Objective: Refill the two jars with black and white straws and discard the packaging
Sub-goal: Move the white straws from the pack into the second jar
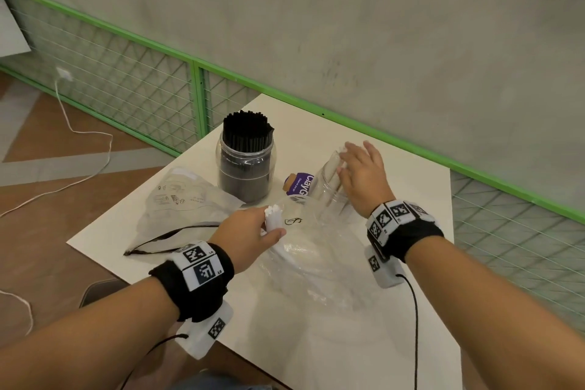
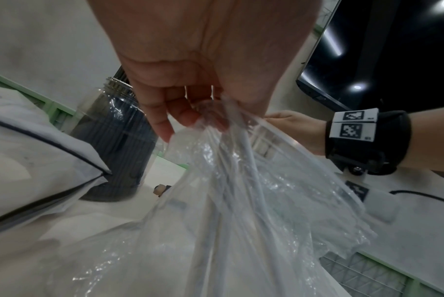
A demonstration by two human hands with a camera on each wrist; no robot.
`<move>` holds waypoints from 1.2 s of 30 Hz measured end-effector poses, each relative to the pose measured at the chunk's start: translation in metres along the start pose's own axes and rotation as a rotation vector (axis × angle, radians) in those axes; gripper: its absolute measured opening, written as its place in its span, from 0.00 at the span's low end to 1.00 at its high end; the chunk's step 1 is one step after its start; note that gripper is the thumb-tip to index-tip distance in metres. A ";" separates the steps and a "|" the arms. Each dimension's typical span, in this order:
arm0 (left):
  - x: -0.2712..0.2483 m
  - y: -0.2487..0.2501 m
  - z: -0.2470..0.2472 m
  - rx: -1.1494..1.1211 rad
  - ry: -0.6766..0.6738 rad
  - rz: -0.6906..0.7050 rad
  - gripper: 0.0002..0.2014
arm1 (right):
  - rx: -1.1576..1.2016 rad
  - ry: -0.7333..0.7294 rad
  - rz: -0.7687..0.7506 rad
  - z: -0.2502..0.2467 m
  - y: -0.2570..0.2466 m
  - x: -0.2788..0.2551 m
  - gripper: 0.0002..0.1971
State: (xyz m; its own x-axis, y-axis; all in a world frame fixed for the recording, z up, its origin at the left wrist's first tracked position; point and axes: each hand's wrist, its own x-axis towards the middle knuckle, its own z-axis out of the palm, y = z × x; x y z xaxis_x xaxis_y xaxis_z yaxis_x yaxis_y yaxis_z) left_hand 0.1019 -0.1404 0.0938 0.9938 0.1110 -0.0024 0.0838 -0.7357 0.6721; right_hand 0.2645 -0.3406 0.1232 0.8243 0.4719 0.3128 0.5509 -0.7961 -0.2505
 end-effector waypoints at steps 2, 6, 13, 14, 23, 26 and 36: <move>0.000 0.001 -0.001 -0.011 0.004 0.012 0.14 | 0.007 0.070 -0.071 -0.012 -0.012 -0.011 0.27; 0.001 0.001 -0.003 -0.014 0.037 0.049 0.12 | 0.314 -0.155 -0.151 -0.021 -0.057 -0.055 0.33; -0.004 0.012 -0.008 -0.166 0.053 0.056 0.18 | 0.462 -0.252 0.031 0.039 -0.091 -0.100 0.31; -0.006 0.014 -0.009 -0.203 0.052 0.046 0.18 | 0.468 -0.221 0.044 0.042 -0.094 -0.099 0.29; -0.019 0.001 -0.014 -0.131 0.025 0.053 0.23 | 0.845 -0.162 0.157 0.021 -0.081 -0.089 0.04; -0.020 -0.006 -0.006 -0.019 0.018 0.102 0.17 | 0.952 0.005 0.202 0.010 -0.073 -0.091 0.03; -0.021 -0.003 0.008 0.053 -0.040 0.129 0.14 | 0.872 -0.070 0.542 0.057 -0.019 -0.135 0.03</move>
State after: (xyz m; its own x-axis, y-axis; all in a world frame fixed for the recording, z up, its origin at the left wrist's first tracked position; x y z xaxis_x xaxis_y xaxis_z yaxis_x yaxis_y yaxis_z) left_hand 0.0817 -0.1460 0.0860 0.9986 -0.0126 0.0509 -0.0419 -0.7766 0.6286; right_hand 0.1503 -0.3674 0.0338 0.9808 0.1745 -0.0874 -0.0170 -0.3696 -0.9291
